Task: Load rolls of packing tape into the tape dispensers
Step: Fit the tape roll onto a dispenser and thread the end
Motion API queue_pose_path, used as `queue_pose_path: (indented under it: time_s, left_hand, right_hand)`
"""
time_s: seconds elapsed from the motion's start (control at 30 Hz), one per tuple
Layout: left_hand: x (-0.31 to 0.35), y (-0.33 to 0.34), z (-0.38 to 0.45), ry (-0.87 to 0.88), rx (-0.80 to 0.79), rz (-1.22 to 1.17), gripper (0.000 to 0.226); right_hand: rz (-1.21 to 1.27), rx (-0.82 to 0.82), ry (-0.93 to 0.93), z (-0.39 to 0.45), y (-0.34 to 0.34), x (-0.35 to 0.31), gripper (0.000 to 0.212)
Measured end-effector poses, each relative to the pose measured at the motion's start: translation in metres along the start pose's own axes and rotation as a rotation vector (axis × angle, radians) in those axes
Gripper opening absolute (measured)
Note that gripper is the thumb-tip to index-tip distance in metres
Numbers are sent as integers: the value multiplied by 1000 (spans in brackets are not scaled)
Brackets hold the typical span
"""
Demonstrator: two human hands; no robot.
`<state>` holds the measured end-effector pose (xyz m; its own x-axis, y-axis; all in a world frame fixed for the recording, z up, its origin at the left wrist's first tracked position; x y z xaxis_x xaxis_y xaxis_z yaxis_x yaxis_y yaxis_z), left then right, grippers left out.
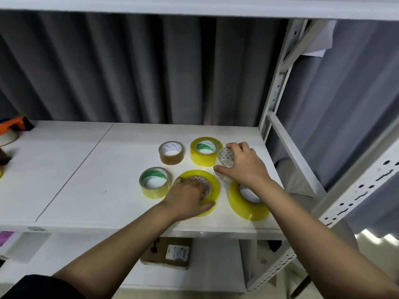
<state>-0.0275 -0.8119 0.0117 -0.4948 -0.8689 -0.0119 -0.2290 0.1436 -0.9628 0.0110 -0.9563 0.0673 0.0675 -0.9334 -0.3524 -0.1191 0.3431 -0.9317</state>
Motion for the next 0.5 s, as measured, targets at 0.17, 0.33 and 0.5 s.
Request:
queue_pose_path:
  time_s: [0.17, 0.33, 0.5]
  left_hand:
    - [4, 28, 9, -30, -68, 32, 67]
    - [9, 27, 14, -56, -7, 31, 61]
    - [10, 21, 14, -55, 41, 21, 53]
  right_hand:
    - [60, 8, 22, -3, 0, 5, 77]
    - [65, 8, 40, -6, 1, 8, 76]
    - [67, 10, 50, -7, 3, 9, 76]
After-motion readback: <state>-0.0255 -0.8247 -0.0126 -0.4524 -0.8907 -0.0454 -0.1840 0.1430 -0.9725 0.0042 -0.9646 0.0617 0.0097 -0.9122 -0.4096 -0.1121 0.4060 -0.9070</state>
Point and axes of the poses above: each hand's wrist, its own z-axis towards the middle knuckle, its own y-axis out of the palm, x = y × z, the point moved 7 cm from there along z, towards the middle knuckle, and after that the axes turned 15 degrees about -x, right-handed, at the moved point
